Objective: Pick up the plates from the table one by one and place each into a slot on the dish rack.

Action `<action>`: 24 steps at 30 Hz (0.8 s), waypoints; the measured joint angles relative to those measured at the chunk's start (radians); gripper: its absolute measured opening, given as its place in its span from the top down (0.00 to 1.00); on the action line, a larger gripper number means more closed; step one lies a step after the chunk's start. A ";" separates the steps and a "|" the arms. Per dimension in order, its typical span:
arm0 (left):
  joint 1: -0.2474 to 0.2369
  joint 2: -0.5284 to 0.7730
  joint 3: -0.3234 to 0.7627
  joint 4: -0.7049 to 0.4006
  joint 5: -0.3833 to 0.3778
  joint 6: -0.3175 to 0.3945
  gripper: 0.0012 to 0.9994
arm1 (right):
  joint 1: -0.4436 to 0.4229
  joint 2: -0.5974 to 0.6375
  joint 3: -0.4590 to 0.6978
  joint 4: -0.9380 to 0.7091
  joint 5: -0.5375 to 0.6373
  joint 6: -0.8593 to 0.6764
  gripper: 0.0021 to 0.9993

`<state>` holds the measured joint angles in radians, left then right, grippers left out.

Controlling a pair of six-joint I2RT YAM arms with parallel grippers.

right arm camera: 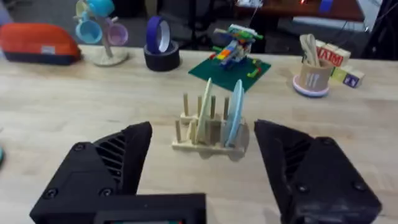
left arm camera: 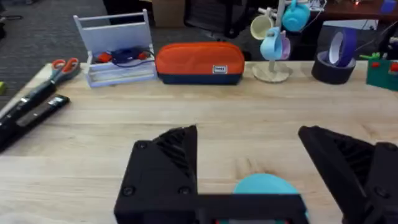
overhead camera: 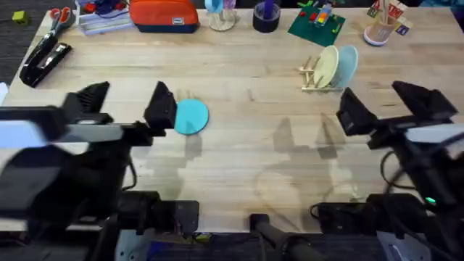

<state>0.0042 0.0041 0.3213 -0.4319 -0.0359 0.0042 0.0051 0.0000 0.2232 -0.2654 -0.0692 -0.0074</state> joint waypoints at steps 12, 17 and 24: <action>0.000 0.357 0.514 -0.460 -0.011 0.004 0.01 | 0.000 0.231 0.455 -0.491 -0.007 -0.019 0.01; 0.000 0.558 0.757 -0.644 0.012 0.004 0.01 | 0.000 0.430 0.659 -0.674 -0.007 -0.054 0.01; 0.000 0.802 1.036 -0.858 0.052 0.004 0.01 | 0.000 0.688 0.930 -0.832 -0.006 -0.125 0.01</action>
<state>0.0044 0.8058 1.3574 -1.2901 0.0158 0.0078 0.0051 0.6882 1.1532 -1.0975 -0.0757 -0.1321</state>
